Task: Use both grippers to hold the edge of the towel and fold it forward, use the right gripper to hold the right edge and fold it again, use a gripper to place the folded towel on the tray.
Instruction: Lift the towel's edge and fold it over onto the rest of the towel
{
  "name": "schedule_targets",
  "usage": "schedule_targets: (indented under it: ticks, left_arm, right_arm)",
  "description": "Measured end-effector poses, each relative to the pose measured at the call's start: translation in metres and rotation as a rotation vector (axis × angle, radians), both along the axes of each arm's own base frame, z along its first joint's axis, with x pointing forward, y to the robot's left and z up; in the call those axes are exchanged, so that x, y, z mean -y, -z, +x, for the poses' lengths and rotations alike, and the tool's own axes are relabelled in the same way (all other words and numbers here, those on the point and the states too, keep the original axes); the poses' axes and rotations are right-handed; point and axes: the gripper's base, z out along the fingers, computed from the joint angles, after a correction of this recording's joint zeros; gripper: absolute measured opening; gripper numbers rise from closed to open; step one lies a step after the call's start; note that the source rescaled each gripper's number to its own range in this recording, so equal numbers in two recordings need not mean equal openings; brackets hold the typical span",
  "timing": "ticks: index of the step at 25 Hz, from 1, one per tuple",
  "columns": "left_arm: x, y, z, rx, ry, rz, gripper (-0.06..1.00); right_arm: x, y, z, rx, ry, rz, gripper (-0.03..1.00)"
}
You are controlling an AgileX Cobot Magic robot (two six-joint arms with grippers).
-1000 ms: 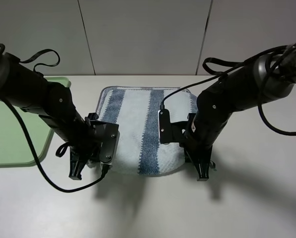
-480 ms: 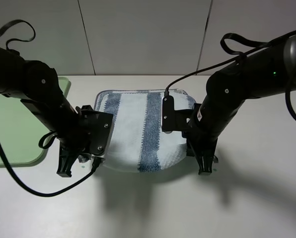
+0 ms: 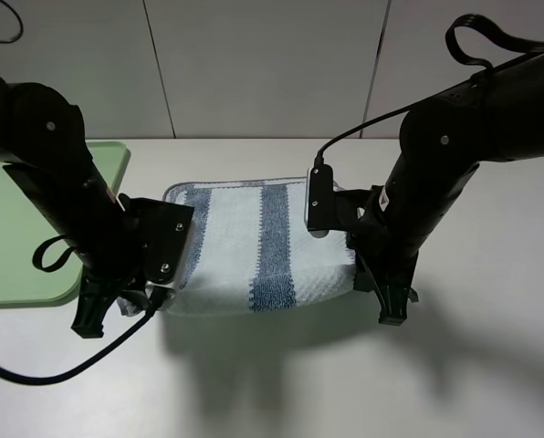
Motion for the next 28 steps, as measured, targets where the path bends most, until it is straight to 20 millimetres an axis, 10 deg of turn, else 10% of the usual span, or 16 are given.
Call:
schedule_targets:
  ticks: [28]
  left_arm:
    - [-0.013, -0.062, -0.042, -0.095, -0.052, -0.072, 0.0]
  right_arm:
    - [0.02, -0.063, -0.041, -0.13, 0.155, 0.045, 0.0]
